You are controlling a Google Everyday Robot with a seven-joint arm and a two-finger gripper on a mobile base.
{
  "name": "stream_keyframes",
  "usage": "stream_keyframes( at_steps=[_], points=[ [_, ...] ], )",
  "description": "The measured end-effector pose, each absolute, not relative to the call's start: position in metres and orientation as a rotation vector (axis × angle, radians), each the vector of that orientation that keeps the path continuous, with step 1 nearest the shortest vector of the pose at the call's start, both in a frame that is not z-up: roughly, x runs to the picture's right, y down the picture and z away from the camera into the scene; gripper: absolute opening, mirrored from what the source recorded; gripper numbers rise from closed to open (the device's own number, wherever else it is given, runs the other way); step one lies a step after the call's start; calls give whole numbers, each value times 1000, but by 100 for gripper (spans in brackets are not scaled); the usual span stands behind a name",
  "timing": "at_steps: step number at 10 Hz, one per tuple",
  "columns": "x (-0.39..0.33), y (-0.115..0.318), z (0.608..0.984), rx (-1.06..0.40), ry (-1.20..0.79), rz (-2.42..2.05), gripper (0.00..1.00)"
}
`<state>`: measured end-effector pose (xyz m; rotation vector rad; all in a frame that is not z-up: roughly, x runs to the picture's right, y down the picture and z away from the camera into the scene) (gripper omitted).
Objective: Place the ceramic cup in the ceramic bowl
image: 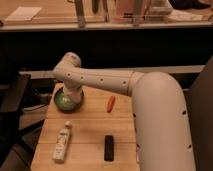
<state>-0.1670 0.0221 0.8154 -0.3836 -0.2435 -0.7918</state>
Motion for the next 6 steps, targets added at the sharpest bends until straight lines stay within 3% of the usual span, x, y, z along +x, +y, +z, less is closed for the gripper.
stream_keyframes(
  at_steps=[6],
  points=[
    [-167, 24, 818, -381, -250, -797, 2]
  ],
)
